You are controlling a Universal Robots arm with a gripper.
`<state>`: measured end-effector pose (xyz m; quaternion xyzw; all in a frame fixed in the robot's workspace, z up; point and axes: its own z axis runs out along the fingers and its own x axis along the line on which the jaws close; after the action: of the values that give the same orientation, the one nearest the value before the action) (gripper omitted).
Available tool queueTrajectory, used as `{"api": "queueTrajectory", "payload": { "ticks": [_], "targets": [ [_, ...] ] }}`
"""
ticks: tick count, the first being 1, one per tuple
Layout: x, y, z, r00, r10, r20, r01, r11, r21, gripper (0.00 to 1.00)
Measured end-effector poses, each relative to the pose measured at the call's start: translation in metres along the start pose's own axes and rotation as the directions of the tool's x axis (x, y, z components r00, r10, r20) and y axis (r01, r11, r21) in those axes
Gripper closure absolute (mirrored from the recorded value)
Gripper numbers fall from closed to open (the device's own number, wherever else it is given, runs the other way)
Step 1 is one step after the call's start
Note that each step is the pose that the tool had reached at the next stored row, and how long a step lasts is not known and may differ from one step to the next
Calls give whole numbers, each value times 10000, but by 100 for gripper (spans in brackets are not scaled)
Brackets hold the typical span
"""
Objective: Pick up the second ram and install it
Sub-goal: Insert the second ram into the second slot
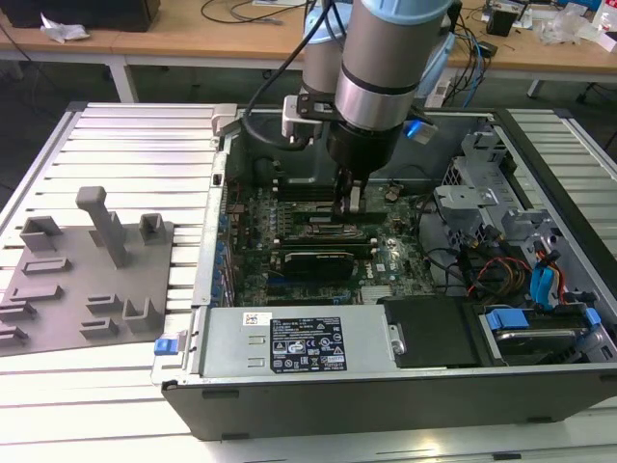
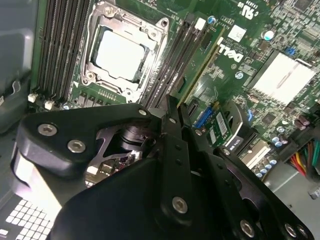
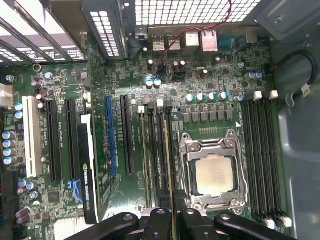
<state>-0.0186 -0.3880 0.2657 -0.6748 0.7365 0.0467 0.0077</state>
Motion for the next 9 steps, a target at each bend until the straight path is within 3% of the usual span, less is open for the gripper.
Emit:
{"api": "queueTrajectory", "payload": {
  "ticks": [9],
  "targets": [
    [16, 105, 165, 10000, 2, -28, -2, 10000, 2, 86]
  ]
}}
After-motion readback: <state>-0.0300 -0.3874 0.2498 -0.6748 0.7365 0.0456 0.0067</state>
